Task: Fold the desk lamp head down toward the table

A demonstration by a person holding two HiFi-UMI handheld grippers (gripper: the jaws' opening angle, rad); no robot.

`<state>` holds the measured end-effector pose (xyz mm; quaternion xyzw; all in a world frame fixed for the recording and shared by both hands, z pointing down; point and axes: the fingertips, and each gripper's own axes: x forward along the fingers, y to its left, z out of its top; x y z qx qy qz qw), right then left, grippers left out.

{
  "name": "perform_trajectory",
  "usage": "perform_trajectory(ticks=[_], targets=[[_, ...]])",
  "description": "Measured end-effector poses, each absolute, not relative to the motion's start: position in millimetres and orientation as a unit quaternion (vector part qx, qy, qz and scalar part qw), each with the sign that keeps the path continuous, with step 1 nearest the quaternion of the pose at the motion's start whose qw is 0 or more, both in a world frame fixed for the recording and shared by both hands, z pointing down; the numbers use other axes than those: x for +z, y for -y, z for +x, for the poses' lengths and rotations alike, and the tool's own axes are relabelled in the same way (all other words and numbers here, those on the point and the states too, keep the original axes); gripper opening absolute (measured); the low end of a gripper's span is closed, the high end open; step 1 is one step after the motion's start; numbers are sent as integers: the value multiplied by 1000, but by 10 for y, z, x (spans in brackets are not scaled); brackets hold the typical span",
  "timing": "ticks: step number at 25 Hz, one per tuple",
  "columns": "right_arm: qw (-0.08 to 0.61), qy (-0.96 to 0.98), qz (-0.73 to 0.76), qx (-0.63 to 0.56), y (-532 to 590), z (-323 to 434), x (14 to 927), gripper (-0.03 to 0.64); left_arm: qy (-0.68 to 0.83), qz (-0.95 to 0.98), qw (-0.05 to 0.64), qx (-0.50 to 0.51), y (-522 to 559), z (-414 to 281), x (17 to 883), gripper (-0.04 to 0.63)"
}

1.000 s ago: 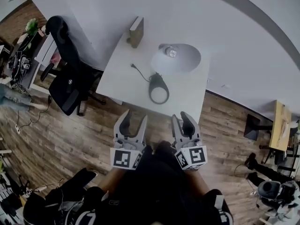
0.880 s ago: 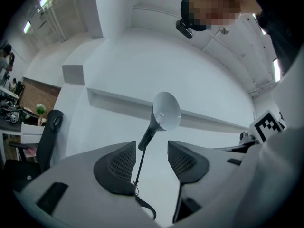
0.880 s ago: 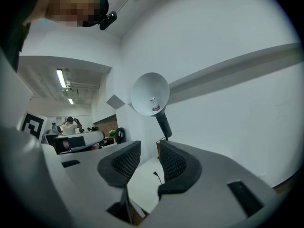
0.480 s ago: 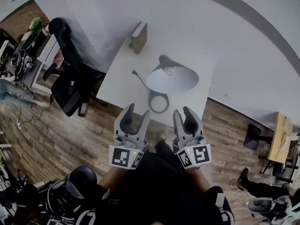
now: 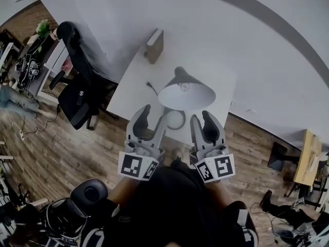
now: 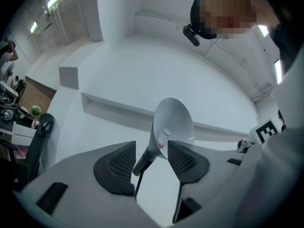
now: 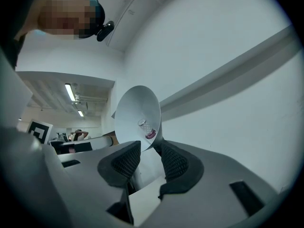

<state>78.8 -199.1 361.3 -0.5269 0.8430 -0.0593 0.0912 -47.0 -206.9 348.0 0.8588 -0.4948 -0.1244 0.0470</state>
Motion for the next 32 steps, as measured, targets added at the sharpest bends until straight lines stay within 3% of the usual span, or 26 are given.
perform_trajectory(ticks=[14,21,32], targets=[[112,-841,-526,-64,2257,780,3541,117,474,871,67,-113,2381,-328,3509,201],[122,-846,-515,-68,2268,720,3548,69,457,881,51,-111,2339,-238,3488,98],[118,-844,-519,-70,2211,740,3615,66,456,879,67,-122,2281,-232,3546,80]])
